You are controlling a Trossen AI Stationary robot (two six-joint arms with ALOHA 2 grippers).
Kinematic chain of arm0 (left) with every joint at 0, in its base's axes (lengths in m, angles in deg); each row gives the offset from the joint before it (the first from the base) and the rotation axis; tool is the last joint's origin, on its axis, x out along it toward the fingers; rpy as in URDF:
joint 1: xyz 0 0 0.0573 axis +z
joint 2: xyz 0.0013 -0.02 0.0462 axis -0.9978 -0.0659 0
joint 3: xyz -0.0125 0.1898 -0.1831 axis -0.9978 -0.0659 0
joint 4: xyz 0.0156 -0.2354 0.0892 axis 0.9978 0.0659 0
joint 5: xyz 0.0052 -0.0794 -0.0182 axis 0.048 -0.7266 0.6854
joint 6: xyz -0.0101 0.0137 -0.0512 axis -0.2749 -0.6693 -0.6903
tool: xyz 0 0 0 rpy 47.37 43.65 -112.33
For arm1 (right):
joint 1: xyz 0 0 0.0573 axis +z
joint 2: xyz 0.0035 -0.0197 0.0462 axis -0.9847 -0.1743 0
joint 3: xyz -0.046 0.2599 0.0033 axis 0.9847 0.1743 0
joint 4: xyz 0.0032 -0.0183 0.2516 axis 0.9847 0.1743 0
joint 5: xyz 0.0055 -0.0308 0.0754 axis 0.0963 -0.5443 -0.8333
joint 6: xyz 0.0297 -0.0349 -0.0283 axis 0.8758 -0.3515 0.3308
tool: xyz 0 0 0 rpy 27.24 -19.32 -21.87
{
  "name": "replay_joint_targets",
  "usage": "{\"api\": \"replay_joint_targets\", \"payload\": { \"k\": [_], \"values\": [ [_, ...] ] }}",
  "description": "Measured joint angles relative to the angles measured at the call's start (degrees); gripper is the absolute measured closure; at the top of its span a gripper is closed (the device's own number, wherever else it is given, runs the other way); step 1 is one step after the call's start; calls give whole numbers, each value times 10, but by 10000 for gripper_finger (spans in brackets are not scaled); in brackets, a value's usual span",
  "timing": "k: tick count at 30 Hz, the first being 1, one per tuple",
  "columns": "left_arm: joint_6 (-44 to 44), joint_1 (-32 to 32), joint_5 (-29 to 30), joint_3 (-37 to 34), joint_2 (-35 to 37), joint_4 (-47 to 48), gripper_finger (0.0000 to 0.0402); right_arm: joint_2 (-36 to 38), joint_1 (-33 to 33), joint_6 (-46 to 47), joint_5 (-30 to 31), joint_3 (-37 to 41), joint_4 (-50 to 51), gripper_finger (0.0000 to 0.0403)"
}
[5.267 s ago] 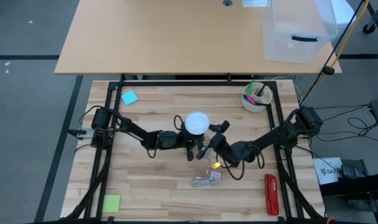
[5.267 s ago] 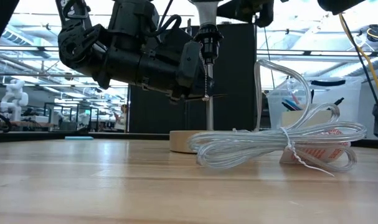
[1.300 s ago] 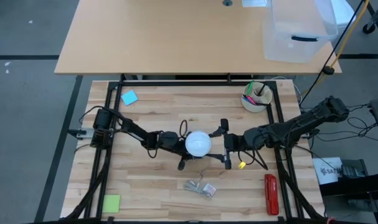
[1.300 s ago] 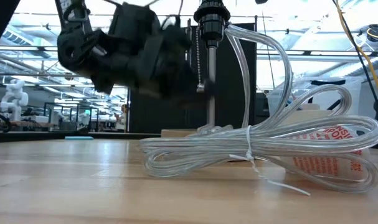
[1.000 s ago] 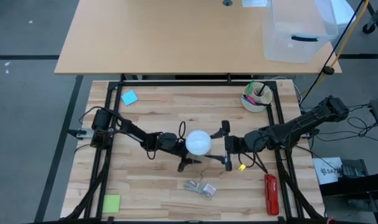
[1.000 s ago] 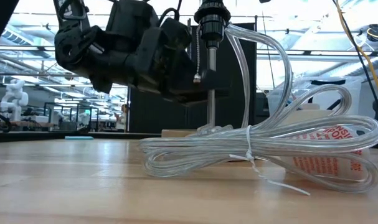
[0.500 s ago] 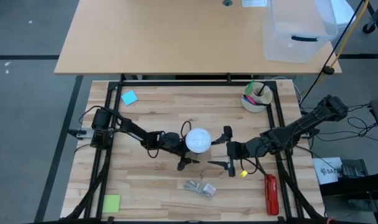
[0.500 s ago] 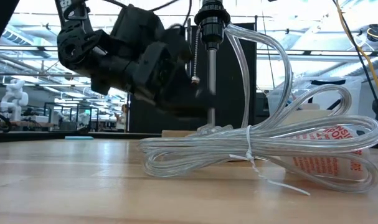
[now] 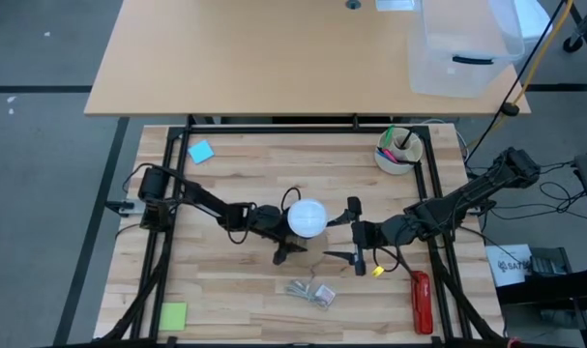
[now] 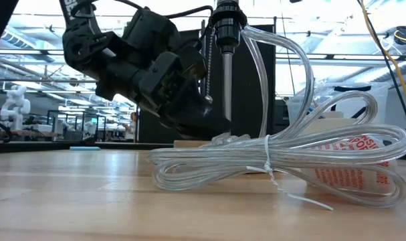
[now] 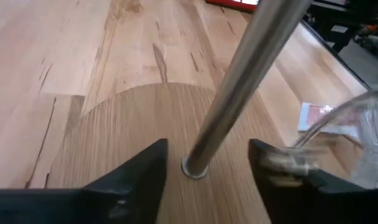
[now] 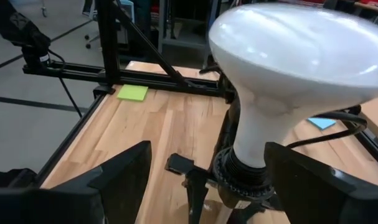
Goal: Screw lightbulb
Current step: Remove the lightbulb from the lamp
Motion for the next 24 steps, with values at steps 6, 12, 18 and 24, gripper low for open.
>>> {"api": "replay_joint_targets", "payload": {
  "k": [6,12,18,24],
  "values": [
    [-3,-3,22,-19,50,66,283,0,0,0,0,0,2,97],
    [-5,-17,76,-25,94,133,382,0,0,-1,0,0,1,97],
    [-6,-37,118,-25,156,202,399,0,4,1,1,0,4,97],
    [-2,-63,184,-25,243,309,400,0,9,7,1,0,8,97]
  ]
}}
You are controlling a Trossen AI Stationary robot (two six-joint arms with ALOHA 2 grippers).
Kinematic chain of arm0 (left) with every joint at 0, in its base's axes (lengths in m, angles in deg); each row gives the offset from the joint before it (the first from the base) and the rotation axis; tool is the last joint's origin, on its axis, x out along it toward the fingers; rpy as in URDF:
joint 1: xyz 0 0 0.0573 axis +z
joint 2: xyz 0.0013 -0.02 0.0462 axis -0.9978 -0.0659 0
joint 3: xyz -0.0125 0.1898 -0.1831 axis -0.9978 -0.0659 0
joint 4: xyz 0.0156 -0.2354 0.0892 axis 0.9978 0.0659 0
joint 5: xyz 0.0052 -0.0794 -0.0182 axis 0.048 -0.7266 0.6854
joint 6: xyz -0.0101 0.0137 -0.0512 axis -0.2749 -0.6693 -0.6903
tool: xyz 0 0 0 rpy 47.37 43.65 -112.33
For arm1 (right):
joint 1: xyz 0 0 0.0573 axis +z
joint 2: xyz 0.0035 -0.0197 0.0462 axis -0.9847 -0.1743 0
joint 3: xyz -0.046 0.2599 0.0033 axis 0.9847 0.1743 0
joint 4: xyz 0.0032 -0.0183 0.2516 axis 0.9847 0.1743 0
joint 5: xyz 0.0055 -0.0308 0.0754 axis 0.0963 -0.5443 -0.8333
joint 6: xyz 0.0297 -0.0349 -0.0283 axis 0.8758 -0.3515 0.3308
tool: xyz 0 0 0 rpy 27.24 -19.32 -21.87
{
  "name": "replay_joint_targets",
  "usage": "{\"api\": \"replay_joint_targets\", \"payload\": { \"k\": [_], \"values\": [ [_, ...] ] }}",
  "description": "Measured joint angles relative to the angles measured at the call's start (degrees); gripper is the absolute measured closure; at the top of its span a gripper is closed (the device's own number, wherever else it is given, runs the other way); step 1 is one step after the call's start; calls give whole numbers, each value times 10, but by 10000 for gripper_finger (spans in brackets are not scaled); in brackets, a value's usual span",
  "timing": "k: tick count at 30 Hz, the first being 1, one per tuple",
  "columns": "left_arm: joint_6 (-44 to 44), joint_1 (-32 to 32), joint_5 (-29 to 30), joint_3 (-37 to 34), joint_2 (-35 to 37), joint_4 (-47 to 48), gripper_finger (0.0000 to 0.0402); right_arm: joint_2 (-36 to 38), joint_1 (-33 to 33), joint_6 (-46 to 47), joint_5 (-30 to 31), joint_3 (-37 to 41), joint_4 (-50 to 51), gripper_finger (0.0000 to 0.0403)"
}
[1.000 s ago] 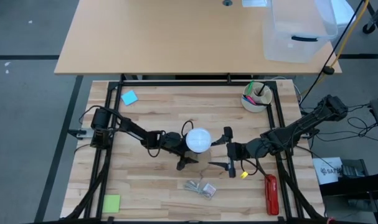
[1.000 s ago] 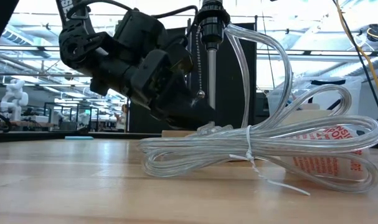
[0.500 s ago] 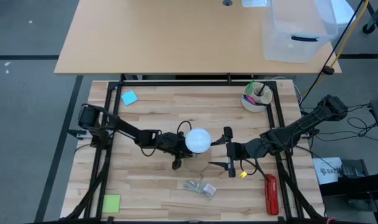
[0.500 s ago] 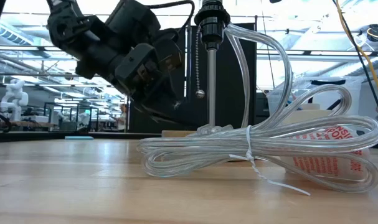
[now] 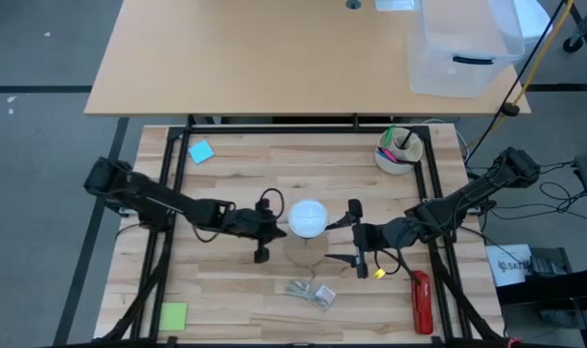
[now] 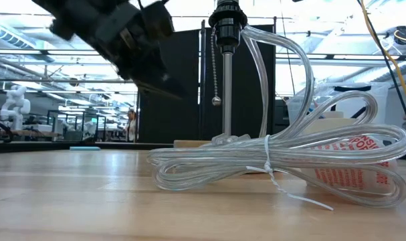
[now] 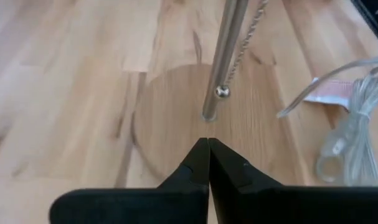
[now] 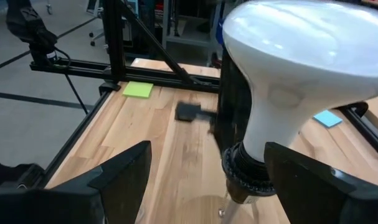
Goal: Screw lightbulb
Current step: Remove the lightbulb from the lamp
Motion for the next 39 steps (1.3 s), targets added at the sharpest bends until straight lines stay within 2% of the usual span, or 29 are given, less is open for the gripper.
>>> {"api": "replay_joint_targets", "payload": {
  "k": [6,10,19,23,27,33,39],
  "values": [
    [14,-33,47,0,85,36,401,0,5,25,1,0,27,97],
    [44,-44,51,0,121,28,401,0,16,43,34,0,47,97],
    [33,-38,70,0,115,50,401,-28,49,62,141,0,52,97],
    [49,-33,101,0,116,12,401,-53,55,82,196,0,44,97],
    [98,-23,110,1,117,-64,401,-84,54,72,234,0,-19,97],
    [108,-13,92,1,116,-69,401,-129,54,52,244,0,-123,98],
    [108,-13,91,1,116,-70,401,-190,58,22,350,0,-255,105]
  ]
}}
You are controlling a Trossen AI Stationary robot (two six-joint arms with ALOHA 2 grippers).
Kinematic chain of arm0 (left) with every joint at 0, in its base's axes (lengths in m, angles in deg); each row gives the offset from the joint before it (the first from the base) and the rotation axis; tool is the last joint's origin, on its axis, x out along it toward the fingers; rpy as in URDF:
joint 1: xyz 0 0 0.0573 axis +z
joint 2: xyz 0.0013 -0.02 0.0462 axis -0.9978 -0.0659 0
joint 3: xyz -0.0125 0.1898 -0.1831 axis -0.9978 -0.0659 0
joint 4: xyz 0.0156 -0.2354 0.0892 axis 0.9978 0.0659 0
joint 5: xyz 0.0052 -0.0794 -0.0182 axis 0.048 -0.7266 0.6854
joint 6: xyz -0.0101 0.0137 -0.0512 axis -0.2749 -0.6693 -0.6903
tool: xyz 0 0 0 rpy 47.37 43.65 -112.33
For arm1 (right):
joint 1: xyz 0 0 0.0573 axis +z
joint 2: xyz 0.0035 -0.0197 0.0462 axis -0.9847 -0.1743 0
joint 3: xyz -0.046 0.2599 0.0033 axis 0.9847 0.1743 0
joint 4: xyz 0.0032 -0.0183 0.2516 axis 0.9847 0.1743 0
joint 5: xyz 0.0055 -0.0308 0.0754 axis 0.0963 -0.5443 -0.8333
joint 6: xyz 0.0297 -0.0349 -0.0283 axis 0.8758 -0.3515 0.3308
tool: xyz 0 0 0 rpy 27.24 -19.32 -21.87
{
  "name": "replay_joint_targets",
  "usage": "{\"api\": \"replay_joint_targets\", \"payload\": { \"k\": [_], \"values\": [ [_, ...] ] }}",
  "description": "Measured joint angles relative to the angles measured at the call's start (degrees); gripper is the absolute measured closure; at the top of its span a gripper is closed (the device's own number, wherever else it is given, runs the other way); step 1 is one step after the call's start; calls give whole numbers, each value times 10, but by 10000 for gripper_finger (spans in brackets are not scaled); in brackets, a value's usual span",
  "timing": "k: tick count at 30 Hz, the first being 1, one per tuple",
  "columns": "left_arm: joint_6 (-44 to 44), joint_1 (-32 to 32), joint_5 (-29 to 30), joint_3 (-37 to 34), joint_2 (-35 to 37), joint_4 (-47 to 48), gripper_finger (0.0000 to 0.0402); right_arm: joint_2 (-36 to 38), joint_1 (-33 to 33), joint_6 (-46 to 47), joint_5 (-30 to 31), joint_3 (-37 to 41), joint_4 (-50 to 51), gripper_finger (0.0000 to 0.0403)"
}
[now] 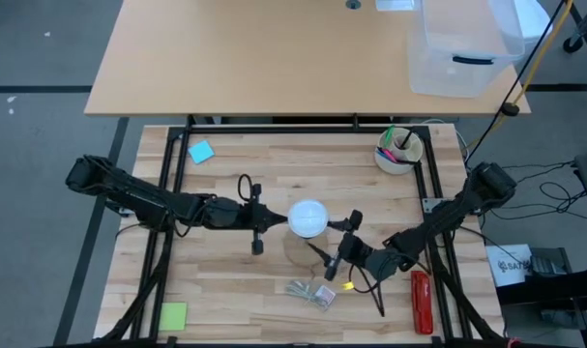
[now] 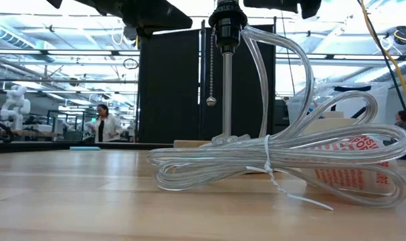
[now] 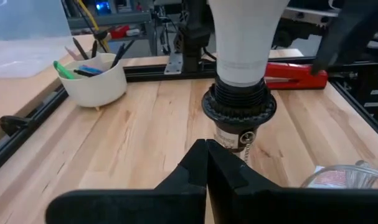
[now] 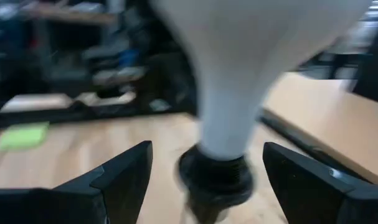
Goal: Screw lightbulb
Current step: Remove the lightbulb from the lamp
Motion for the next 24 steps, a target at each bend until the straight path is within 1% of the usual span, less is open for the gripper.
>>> {"api": "replay_joint_targets", "payload": {
  "k": [3,8,14,21,24],
  "values": [
    [0,0,0,0,0,9,401,-25,3,-3,56,0,-58,106],
    [0,0,0,0,0,12,401,-72,4,-16,106,0,-168,106],
    [0,0,0,0,0,11,401,-118,2,-84,112,-2,-293,106],
    [-3,0,0,0,0,11,401,-132,-13,-160,110,-49,-307,106],
    [-4,0,0,0,0,11,401,-134,-22,-169,110,-65,-302,106]
  ]
}}
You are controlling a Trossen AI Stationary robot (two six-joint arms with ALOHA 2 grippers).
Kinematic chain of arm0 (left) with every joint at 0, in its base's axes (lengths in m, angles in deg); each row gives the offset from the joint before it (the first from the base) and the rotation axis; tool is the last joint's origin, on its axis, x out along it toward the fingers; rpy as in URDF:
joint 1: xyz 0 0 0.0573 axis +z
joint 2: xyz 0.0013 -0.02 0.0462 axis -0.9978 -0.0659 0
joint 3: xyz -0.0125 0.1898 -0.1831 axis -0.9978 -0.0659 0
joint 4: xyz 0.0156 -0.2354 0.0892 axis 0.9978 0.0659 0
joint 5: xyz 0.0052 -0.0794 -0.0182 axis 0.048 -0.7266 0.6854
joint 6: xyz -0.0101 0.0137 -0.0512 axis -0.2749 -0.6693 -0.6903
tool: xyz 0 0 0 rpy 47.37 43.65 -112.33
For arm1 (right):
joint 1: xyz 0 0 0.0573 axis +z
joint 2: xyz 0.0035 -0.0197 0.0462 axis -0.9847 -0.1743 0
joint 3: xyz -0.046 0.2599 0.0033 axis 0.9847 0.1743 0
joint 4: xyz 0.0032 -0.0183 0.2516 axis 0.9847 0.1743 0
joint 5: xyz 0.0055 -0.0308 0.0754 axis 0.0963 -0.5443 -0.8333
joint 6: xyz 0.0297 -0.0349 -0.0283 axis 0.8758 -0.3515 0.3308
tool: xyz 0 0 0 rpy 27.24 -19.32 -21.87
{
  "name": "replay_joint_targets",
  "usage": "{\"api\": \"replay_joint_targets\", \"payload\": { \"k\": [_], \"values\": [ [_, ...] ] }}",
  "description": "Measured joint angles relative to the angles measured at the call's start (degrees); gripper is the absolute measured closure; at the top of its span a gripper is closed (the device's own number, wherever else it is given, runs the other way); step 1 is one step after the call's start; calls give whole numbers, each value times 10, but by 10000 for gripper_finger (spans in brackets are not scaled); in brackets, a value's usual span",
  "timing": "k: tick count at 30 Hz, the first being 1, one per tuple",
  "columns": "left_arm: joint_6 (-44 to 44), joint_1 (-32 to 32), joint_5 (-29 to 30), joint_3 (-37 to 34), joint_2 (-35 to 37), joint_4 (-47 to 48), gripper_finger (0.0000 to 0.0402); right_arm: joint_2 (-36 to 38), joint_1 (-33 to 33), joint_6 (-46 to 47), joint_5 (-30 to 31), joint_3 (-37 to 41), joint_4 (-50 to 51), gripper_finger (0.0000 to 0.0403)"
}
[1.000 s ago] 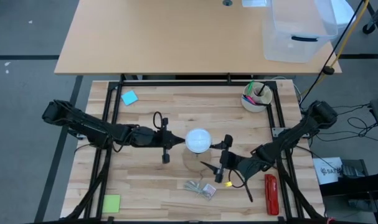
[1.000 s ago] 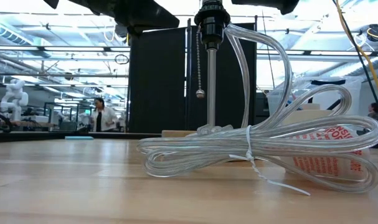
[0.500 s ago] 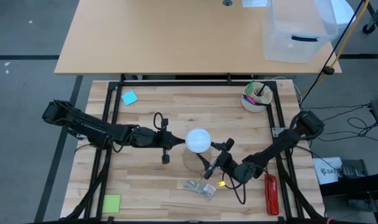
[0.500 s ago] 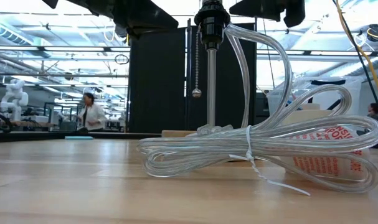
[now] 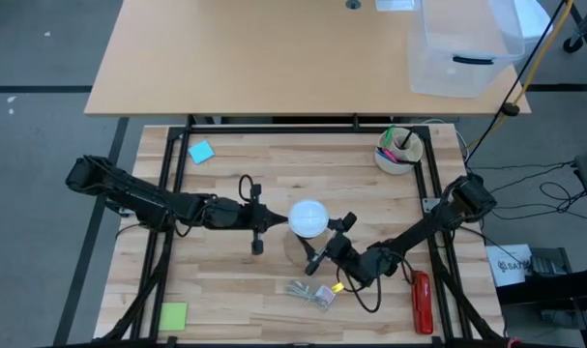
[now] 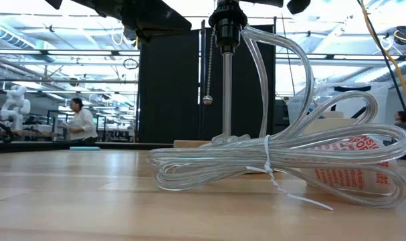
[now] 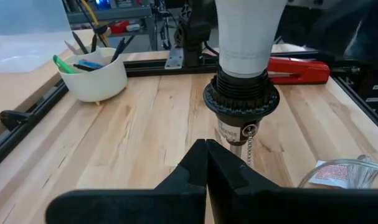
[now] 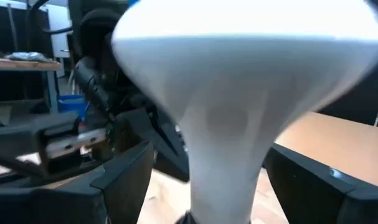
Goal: Screw lightbulb
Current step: Remove the lightbulb from the lamp
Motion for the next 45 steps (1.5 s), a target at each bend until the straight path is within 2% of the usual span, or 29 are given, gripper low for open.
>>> {"api": "replay_joint_targets", "payload": {
  "k": [5,12,14,27,34,40,45],
  "values": [
    [-12,0,0,0,0,1,401,0,-7,11,3,-6,7,122],
    [-12,-1,0,0,0,2,401,0,-6,24,3,-6,20,234],
    [-12,-1,0,0,0,2,401,0,-6,29,3,-6,26,255],
    [-12,-16,-1,0,0,3,401,2,-5,30,-1,-6,55,250],
    [-38,-18,-37,0,-2,46,401,10,-5,16,-18,-6,74,251],
    [-62,-21,-19,0,-65,43,393,23,-5,23,-30,-6,112,249],
    [-66,-21,-4,-1,-138,-21,348,26,-5,19,-33,-6,118,249]
  ]
}}
